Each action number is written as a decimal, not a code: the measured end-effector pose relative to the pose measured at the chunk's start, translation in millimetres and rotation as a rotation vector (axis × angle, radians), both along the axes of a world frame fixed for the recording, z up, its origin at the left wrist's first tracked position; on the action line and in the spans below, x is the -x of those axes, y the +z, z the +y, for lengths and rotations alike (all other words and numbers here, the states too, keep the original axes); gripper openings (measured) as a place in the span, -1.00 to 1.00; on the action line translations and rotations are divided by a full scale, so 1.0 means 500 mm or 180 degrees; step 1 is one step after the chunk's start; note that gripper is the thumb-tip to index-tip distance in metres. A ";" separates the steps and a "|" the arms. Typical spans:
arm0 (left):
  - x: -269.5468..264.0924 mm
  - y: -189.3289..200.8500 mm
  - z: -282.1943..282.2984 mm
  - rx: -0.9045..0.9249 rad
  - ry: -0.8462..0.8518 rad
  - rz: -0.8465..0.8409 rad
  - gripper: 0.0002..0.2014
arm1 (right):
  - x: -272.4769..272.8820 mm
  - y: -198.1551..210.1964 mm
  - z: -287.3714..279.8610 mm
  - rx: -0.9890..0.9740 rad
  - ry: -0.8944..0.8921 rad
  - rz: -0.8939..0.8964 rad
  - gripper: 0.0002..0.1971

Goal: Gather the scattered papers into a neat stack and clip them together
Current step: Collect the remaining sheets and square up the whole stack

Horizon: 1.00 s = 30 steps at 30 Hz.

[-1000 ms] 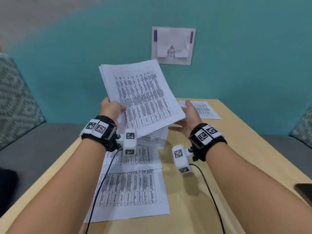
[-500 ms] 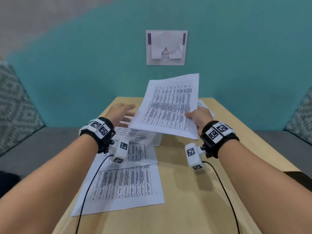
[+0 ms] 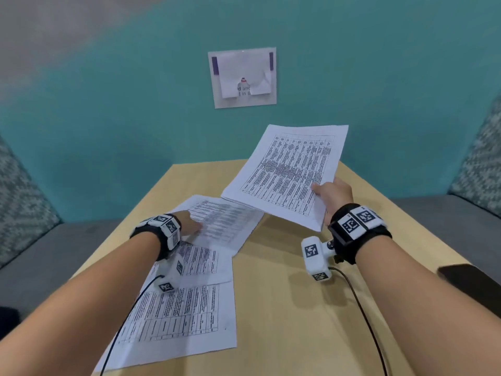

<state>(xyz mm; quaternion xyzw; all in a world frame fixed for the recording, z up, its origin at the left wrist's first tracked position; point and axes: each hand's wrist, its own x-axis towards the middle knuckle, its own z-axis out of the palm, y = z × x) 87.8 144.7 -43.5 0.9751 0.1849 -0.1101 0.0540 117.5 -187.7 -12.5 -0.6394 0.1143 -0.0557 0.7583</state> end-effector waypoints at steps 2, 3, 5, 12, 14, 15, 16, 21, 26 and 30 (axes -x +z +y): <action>-0.004 0.002 -0.016 -0.0054 -0.0084 -0.0058 -0.51 | 0.003 0.000 -0.009 -0.0038 0.0044 0.0000 -0.63; -0.008 -0.001 -0.019 -0.0075 -0.0109 -0.0079 -0.57 | 0.002 -0.002 -0.013 -0.0079 0.0057 -0.0002 -0.63; -0.013 -0.001 -0.022 -0.0080 -0.0059 -0.0125 -0.62 | 0.002 -0.008 -0.019 -0.0154 0.0085 0.0005 -0.62; 0.039 0.050 -0.038 -0.0016 0.0591 0.0553 -0.22 | -0.011 -0.019 -0.031 -0.0417 0.0070 0.0015 -0.64; 0.042 0.040 -0.033 0.0180 0.0631 0.0807 -0.14 | -0.016 -0.022 -0.026 -0.0524 0.0103 0.0008 -0.69; 0.041 0.034 -0.030 0.0187 0.0611 0.0884 -0.08 | -0.018 -0.024 -0.023 -0.0567 0.0130 0.0003 -0.72; 0.038 0.029 -0.026 0.0115 0.0575 0.0972 -0.04 | -0.020 -0.027 -0.019 -0.0596 0.0153 -0.0006 -0.74; 0.039 0.050 -0.017 -0.0118 0.0440 0.1104 -0.03 | -0.027 -0.043 -0.012 -0.0675 0.0183 -0.0082 -0.76; 0.038 0.071 -0.003 -0.0139 0.0519 0.1214 -0.22 | -0.029 -0.064 -0.016 -0.0933 0.0198 -0.0076 -0.73; 0.030 0.082 -0.004 -0.0119 0.0474 0.1243 -0.40 | -0.031 -0.087 -0.016 -0.1059 0.0232 -0.0073 -0.66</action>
